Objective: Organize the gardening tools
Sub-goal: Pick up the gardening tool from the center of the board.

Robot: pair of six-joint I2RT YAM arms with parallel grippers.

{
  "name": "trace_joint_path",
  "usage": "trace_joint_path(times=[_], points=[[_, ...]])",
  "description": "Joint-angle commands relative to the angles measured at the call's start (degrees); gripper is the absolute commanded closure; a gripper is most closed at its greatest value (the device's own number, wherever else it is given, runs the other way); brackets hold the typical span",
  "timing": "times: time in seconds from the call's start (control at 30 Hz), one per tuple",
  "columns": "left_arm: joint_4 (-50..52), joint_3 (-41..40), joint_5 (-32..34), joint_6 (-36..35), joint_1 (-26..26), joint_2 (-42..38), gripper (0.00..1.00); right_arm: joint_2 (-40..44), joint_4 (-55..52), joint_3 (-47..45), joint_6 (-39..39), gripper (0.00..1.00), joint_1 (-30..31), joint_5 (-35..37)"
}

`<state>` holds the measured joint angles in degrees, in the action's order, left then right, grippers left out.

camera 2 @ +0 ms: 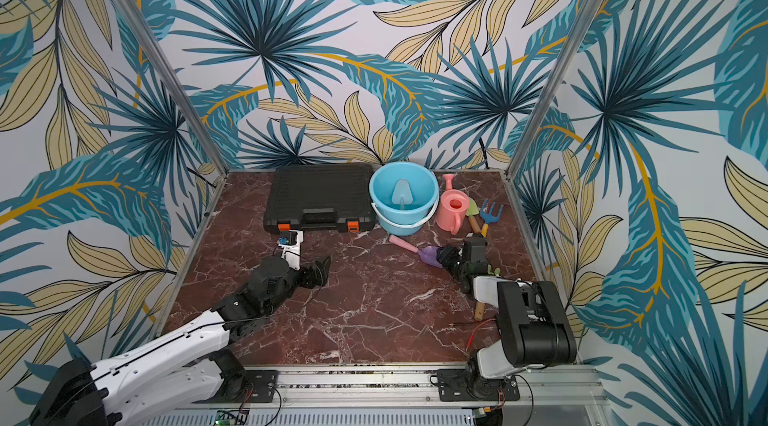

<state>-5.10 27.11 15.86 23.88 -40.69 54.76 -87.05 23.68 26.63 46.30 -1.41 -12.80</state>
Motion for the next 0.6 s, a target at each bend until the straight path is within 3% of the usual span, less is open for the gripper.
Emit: trace_joint_path(times=[0.0,0.1,0.23,0.4,0.57], points=[[-0.1,1.5,0.5,-0.1,0.1,-0.4,0.00,-1.1,-1.0,-0.5,0.1,0.60,-0.2,-3.4],[-0.2,1.5,0.3,-0.1,0.1,-0.3,0.00,-0.9,-1.1,-0.6,-0.4,0.66,-0.2,-4.0],[-0.2,1.5,0.4,-0.3,0.1,-0.1,0.00,-1.1,-0.7,-0.6,-0.9,0.87,-0.2,-5.0],[0.2,1.5,0.8,-0.3,0.1,-0.2,0.00,2.0,-2.8,-1.2,-2.0,0.90,-0.1,-6.9],[0.2,1.5,0.8,-0.2,0.1,-0.2,0.00,12.2,-11.9,-2.0,-5.4,0.97,0.3,-7.4]])
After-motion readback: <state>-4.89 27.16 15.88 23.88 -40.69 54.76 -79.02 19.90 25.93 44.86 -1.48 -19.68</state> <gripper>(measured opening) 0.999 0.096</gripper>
